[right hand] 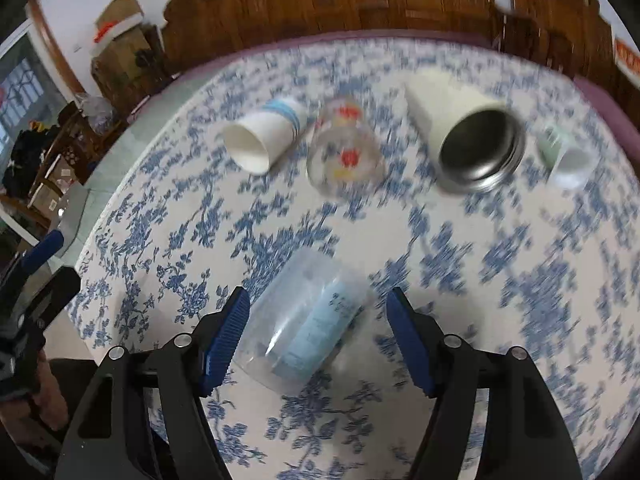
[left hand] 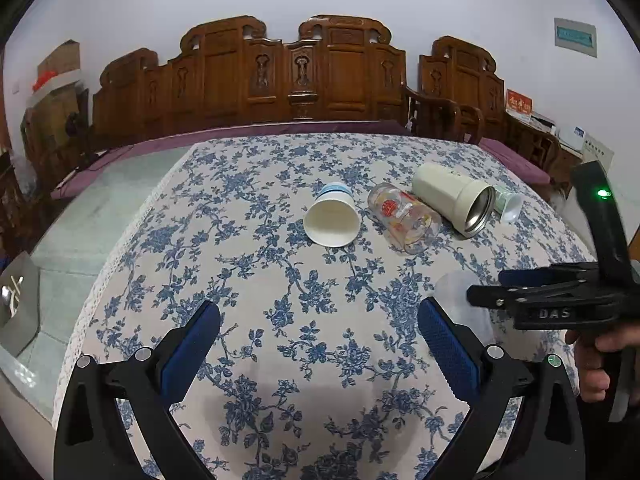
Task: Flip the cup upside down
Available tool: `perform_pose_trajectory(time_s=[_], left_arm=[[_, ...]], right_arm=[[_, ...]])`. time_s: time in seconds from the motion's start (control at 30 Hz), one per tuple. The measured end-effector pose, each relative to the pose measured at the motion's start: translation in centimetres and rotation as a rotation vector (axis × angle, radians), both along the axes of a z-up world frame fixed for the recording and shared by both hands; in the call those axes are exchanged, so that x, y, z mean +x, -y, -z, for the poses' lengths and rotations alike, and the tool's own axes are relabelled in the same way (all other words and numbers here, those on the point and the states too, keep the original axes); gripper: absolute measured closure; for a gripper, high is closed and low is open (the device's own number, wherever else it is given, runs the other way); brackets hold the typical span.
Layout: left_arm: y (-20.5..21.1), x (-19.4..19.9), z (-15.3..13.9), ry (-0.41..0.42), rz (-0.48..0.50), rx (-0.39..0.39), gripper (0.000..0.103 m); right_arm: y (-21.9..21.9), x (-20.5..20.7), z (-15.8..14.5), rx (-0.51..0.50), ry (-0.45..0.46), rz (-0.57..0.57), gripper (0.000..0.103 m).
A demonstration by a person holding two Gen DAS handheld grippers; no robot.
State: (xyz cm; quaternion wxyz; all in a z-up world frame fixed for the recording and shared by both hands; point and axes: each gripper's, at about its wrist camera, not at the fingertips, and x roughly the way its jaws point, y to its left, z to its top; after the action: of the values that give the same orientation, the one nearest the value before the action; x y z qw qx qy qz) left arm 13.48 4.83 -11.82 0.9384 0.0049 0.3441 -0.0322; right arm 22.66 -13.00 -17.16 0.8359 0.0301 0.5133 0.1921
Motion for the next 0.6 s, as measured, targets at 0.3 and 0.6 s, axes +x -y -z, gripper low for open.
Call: perform_pose_trajectory(time_s=[0.3, 0.6], left_arm=[[-0.5, 0.3, 0.2, -0.01, 0.007, -0.039, 0.008], [-1.1, 0.4, 0.0, -0.008, 0.004, -0.065, 0.008]], right_arm=[[-0.8, 2.6, 2.2, 0.071, -0.225, 0.026, 0.031], [-1.4, 4.3, 3.8, 0.118, -0.364, 0.046, 0.03]])
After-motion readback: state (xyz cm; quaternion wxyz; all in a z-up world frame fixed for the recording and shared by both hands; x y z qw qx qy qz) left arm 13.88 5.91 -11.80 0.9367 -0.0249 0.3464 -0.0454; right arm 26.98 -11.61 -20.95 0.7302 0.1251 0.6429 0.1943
